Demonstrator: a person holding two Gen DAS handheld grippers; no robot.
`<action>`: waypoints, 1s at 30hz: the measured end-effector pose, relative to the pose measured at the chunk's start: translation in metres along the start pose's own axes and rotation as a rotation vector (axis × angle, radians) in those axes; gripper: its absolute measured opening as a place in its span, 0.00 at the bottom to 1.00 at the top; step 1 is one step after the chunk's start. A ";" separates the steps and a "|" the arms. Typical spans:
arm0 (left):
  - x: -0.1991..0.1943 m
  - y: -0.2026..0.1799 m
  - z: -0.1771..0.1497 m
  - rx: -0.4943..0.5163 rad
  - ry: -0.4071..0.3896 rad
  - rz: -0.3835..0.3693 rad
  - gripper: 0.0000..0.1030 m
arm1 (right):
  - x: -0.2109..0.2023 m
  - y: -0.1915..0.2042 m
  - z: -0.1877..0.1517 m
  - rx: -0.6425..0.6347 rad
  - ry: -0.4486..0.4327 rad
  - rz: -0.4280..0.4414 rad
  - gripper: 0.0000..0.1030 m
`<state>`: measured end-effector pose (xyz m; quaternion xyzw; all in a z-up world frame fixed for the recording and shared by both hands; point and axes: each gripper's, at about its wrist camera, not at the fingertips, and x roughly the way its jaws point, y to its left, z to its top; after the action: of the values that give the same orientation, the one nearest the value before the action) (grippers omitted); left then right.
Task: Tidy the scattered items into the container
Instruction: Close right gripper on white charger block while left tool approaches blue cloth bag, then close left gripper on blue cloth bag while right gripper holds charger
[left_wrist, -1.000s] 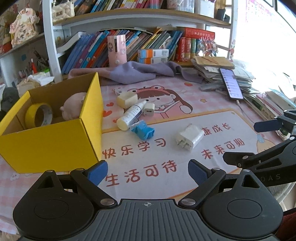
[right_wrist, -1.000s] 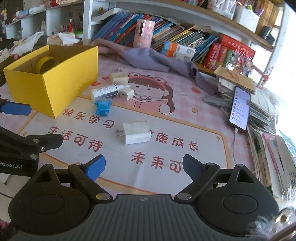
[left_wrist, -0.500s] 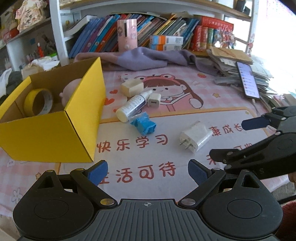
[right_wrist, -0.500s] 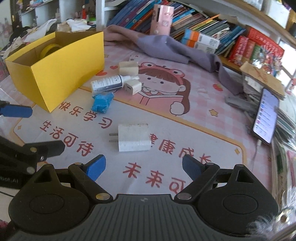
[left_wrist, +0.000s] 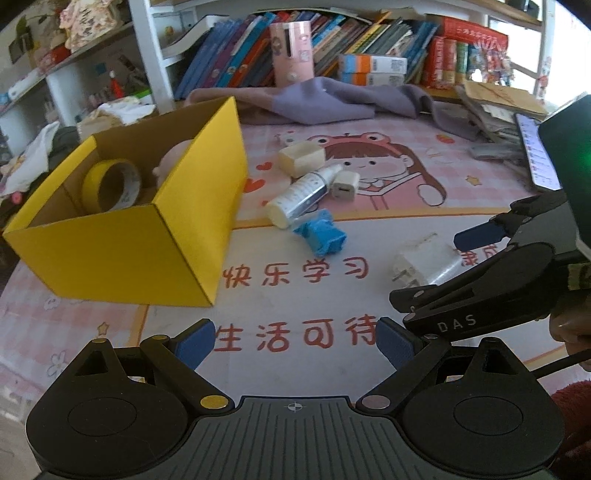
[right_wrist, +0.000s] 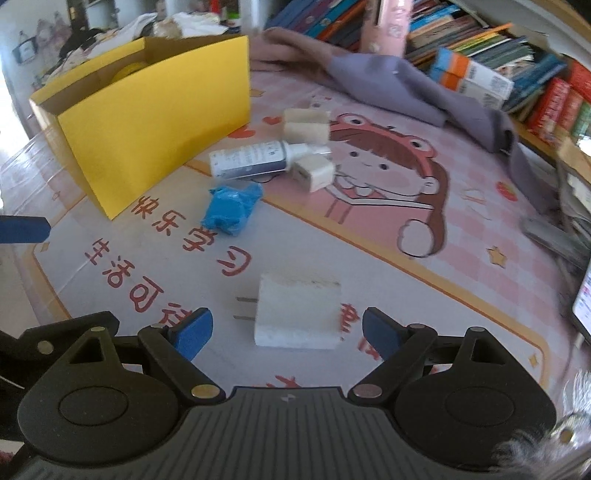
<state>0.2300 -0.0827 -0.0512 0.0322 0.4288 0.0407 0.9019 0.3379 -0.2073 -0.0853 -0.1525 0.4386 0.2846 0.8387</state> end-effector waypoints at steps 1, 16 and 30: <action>0.000 0.000 0.001 -0.001 0.003 0.007 0.93 | 0.003 0.000 0.001 -0.004 0.007 0.004 0.85; 0.022 -0.021 0.024 0.017 -0.003 -0.020 0.88 | -0.006 -0.041 -0.003 0.082 -0.025 -0.018 0.61; 0.082 -0.022 0.069 -0.092 0.013 0.000 0.63 | -0.018 -0.084 -0.023 0.153 -0.021 -0.030 0.61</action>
<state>0.3366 -0.0980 -0.0731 -0.0094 0.4322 0.0607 0.8997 0.3661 -0.2912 -0.0829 -0.0917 0.4478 0.2391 0.8567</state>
